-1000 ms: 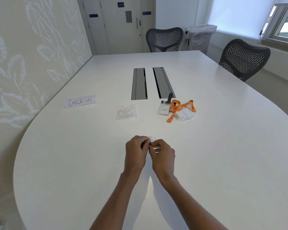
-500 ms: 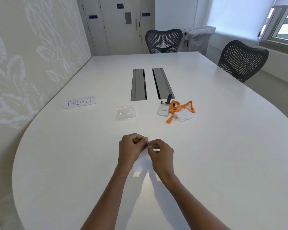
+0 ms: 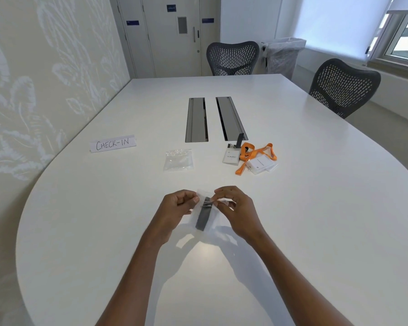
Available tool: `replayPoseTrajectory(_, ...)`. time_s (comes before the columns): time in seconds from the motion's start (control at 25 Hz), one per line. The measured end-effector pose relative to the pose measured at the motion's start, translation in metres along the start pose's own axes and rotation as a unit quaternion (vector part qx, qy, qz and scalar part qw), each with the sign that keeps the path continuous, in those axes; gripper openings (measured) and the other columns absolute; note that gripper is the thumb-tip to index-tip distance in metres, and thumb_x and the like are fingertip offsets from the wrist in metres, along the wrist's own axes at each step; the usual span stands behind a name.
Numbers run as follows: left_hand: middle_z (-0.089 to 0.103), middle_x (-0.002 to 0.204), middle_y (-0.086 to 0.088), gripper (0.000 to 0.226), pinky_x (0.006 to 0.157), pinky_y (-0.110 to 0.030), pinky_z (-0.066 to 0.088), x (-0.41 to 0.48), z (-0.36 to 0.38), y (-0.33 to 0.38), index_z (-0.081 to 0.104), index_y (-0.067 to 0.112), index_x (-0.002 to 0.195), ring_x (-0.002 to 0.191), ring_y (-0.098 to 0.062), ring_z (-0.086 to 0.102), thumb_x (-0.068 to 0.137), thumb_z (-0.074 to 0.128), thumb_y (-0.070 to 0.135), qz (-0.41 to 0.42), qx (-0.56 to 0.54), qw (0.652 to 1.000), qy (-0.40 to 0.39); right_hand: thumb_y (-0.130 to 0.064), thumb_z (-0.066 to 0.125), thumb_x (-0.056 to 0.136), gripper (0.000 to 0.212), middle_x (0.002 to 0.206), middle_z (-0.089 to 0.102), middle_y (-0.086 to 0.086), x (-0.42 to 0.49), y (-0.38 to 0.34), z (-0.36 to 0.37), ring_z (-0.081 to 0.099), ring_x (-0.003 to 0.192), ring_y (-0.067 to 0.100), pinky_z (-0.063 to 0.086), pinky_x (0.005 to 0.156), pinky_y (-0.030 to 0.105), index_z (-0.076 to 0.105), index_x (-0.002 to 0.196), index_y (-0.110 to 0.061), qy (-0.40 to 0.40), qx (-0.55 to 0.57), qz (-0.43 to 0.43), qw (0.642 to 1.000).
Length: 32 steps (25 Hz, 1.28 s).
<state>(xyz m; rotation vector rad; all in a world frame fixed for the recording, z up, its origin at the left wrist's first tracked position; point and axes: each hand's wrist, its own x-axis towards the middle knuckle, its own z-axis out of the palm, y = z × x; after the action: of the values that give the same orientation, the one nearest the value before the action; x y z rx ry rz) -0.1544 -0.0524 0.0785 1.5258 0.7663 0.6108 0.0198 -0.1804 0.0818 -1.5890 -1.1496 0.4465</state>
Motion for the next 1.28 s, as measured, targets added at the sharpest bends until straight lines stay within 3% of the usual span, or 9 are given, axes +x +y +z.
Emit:
replayPoseTrajectory(0.08, 0.079, 0.107, -0.011, 0.011, 0.089, -0.041, 0.057, -0.003, 0.001, 0.003, 0.078, 0.017, 0.105, 0.092, -0.024, 0.069, 0.099, 0.072, 0.023, 0.004, -0.001, 1.0, -0.012, -0.011, 0.073, 0.097, 0.013, 0.119, 0.069, -0.012, 0.002, 0.003, -0.004, 0.064, 0.108, -0.002, 0.052, 0.088, 0.009, 0.081, 0.102, -0.02, -0.016, -0.013, -0.005, 1.0)
replayPoseTrajectory(0.2, 0.077, 0.103, -0.015, 0.011, 0.085, -0.04, 0.058, -0.005, 0.0, 0.005, 0.078, 0.013, 0.104, 0.085, -0.022, 0.07, 0.096, 0.075, 0.019, 0.008, 0.0, 1.0, -0.015, -0.012, 0.072, 0.098, 0.012, 0.121, 0.069, -0.011, 0.004, 0.006, -0.009, 0.066, 0.109, 0.004, 0.053, 0.091, 0.011, 0.08, 0.104, -0.019, -0.027, -0.024, -0.001, 0.999)
replayPoseTrajectory(0.44, 0.078, 0.095, -0.012, 0.008, 0.083, -0.039, 0.057, -0.007, 0.002, 0.008, 0.079, 0.007, 0.097, 0.085, -0.025, 0.075, 0.092, 0.078, 0.013, 0.009, -0.038, 0.999, 0.032, -0.014, 0.077, 0.095, 0.015, 0.106, 0.077, -0.009, 0.004, 0.008, -0.015, 0.075, 0.089, 0.016, 0.061, 0.081, 0.026, 0.075, 0.109, -0.019, -0.002, 0.091, 0.093, 0.991)
replayPoseTrajectory(0.68, 0.082, 0.095, -0.013, 0.011, 0.089, -0.042, 0.055, -0.009, 0.003, 0.008, 0.082, 0.007, 0.097, 0.092, -0.03, 0.079, 0.087, 0.083, 0.013, 0.004, -0.048, 0.997, 0.062, -0.007, 0.077, 0.093, 0.012, 0.096, 0.082, -0.002, 0.004, 0.007, -0.022, 0.078, 0.087, 0.018, 0.058, 0.078, 0.019, 0.082, 0.101, -0.013, -0.002, 0.147, 0.12, 0.982)
replayPoseTrajectory(0.84, 0.082, 0.093, -0.012, 0.012, 0.087, -0.04, 0.054, -0.007, 0.0, 0.006, 0.082, 0.009, 0.095, 0.088, -0.022, 0.078, 0.085, 0.084, 0.014, -0.001, -0.046, 0.997, 0.067, -0.004, 0.077, 0.092, 0.014, 0.09, 0.08, 0.011, 0.009, 0.004, -0.027, 0.075, 0.081, 0.019, 0.059, 0.078, 0.022, 0.081, 0.103, -0.012, -0.011, 0.155, 0.113, 0.981)
replayPoseTrajectory(1.04, 0.081, 0.085, -0.008, 0.007, 0.077, -0.021, 0.053, -0.005, -0.002, 0.008, 0.082, 0.009, 0.091, 0.081, -0.015, 0.072, 0.086, 0.084, 0.012, 0.018, -0.025, 0.997, 0.068, -0.011, 0.081, 0.091, 0.014, 0.088, 0.08, 0.007, 0.016, 0.002, -0.038, 0.076, 0.087, 0.025, 0.06, 0.086, 0.027, 0.077, 0.104, -0.013, -0.038, 0.114, 0.086, 0.989)
replayPoseTrajectory(1.16, 0.08, 0.088, -0.01, 0.006, 0.086, -0.023, 0.054, -0.004, -0.002, 0.007, 0.081, 0.007, 0.092, 0.084, -0.016, 0.073, 0.087, 0.083, 0.01, 0.028, -0.024, 0.998, 0.056, -0.01, 0.081, 0.09, 0.014, 0.088, 0.08, 0.009, 0.02, 0.003, -0.039, 0.075, 0.089, 0.033, 0.06, 0.089, 0.034, 0.072, 0.101, -0.01, -0.042, 0.098, 0.086, 0.991)
replayPoseTrajectory(1.28, 0.081, 0.103, -0.01, 0.007, 0.099, -0.03, 0.055, -0.005, 0.0, 0.004, 0.078, 0.003, 0.096, 0.1, -0.019, 0.075, 0.092, 0.077, 0.008, 0.026, -0.044, 0.998, 0.038, -0.01, 0.08, 0.091, 0.017, 0.088, 0.08, 0.011, 0.024, 0.006, -0.04, 0.074, 0.086, 0.034, 0.06, 0.09, 0.035, 0.069, 0.104, -0.009, -0.056, 0.098, 0.112, 0.987)
